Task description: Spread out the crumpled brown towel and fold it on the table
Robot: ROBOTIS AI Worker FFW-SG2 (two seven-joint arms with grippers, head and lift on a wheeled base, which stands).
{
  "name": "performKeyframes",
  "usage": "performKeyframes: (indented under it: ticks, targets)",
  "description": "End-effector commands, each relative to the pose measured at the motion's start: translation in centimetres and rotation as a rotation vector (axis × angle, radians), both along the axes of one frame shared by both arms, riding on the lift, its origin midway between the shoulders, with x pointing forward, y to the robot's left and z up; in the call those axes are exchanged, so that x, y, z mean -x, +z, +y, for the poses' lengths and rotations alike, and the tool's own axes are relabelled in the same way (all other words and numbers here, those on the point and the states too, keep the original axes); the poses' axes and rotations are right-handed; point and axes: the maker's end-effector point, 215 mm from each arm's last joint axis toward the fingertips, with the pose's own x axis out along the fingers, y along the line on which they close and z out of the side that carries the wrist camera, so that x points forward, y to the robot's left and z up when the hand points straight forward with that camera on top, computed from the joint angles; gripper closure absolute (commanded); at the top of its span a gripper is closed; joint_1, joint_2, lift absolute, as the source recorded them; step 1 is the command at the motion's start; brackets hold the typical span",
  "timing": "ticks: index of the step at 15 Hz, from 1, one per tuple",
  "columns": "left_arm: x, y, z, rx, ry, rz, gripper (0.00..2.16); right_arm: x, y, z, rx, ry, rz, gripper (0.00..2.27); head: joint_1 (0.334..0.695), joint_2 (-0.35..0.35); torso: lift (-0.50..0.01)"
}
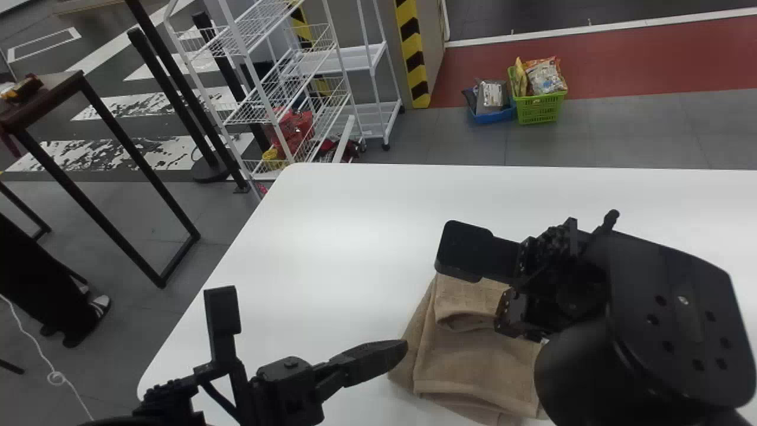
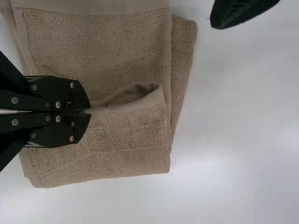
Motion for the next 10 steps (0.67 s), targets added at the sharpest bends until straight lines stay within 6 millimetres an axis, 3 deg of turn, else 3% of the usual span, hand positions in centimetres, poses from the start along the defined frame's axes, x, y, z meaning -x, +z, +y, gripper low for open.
performKeyframes:
  ticks: [1,6,10]
  targets:
    - [0.8,-0.1,-2.0,0.048,-0.041,0.03,1.95,0.0,0.0,0.0,0.001,-0.001,-0.002,1.36,0.695,0.35,-0.127]
    - [0.2,-2.2,-4.7,0.036,-0.076,0.066,1.95,0.0,0.1,0.0,-0.004,0.002,-0.003,1.36,0.695,0.329,-0.127]
    - [-1.9,-4.5,-4.8,-0.054,-0.062,0.038,1.95,0.1,0.1,0.1,-0.01,0.003,0.003,1.36,0.695,0.306,-0.127]
